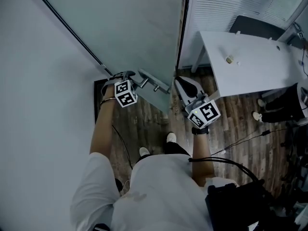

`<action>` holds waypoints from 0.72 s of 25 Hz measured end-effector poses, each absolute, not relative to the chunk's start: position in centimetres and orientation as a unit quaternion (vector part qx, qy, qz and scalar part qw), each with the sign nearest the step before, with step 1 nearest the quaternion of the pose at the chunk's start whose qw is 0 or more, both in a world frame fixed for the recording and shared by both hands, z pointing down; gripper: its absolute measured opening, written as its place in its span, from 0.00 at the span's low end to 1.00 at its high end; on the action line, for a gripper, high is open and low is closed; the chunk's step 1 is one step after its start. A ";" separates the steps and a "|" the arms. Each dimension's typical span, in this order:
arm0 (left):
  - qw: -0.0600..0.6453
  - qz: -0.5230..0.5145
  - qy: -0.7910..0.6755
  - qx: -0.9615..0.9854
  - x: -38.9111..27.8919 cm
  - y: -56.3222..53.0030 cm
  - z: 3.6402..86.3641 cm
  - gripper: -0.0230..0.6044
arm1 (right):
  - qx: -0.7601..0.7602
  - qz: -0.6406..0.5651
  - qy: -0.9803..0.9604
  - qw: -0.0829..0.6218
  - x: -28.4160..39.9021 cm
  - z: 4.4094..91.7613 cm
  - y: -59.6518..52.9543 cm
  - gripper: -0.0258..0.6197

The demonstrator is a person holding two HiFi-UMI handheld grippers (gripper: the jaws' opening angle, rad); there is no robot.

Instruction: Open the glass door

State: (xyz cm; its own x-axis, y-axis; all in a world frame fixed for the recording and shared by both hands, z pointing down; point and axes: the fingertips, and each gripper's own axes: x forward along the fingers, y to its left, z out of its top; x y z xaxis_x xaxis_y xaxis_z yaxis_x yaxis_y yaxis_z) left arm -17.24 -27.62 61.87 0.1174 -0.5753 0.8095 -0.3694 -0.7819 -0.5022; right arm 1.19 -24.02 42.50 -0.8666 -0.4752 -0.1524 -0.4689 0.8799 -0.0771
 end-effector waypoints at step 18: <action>0.154 -0.551 0.314 -0.758 -23.9 -15.9 61.9 0.37 | -0.031 0.047 0.998 0.021 -9.0 41.5 -8.8 0.16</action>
